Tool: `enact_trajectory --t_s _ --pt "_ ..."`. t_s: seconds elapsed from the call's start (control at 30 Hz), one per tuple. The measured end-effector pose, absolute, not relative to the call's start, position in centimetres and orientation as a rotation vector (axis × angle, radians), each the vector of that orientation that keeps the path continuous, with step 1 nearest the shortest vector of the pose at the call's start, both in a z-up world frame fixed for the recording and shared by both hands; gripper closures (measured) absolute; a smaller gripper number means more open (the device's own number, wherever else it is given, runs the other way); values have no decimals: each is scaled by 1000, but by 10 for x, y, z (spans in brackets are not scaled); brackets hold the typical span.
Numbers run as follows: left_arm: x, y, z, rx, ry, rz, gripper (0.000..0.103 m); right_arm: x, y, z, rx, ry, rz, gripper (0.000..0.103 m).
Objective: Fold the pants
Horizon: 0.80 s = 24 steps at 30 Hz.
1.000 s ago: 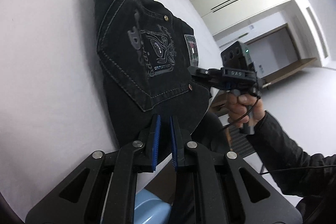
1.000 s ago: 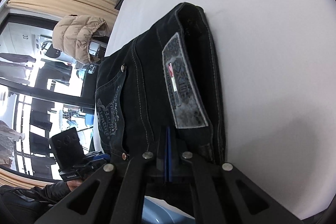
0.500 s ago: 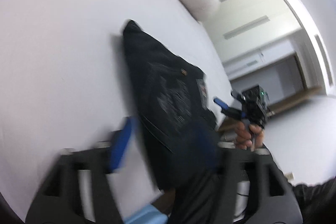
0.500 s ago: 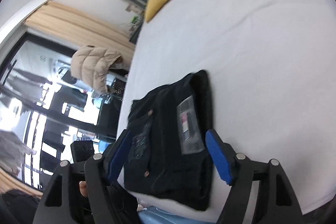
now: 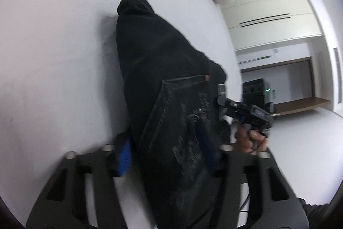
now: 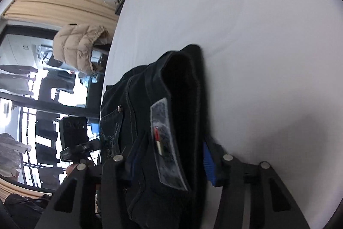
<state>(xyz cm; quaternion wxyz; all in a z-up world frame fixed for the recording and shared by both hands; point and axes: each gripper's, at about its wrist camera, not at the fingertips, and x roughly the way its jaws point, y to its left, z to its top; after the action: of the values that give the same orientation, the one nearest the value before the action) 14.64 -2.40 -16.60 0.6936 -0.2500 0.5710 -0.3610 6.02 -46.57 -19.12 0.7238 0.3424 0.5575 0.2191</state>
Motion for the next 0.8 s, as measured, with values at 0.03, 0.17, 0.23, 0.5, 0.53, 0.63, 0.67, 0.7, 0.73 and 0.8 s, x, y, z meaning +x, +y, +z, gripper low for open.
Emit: enact_trajectory --t_s 0.03,0.17,0.23,0.5,0.53,0.63,0.67,0.7,0.73,0.8 --pt "149 -24 -168 -560 1283 -800 68 63 -461 -191 745 1240 481 58" --pt "148 -24 -171 -546 1276 -803 73 65 -453 -185 690 1259 447 69" --pt "148 -24 -168 -540 1270 -806 76 65 -450 -177 658 1253 440 79" --pt "146 -25 -146 -559 1203 -817 78 84 -426 -117 536 1159 474 83" --pt "149 -23 -145 -554 1190 -814 78 94 -423 -109 538 1137 488 83" --pt "167 -27 -158 -535 1207 -795 78 126 -412 -97 532 1102 516 83" --pt "181 -21 -154 -513 1196 -782 78 144 -406 -94 528 1096 523 83" --pt "194 -15 -151 -497 1188 -769 78 157 -402 -94 527 1093 526 83" --pt "208 -9 -151 -490 1183 -757 78 170 -396 -95 530 1091 530 83" --pt "234 2 -155 -496 1184 -736 78 202 -386 -101 546 1091 537 83"
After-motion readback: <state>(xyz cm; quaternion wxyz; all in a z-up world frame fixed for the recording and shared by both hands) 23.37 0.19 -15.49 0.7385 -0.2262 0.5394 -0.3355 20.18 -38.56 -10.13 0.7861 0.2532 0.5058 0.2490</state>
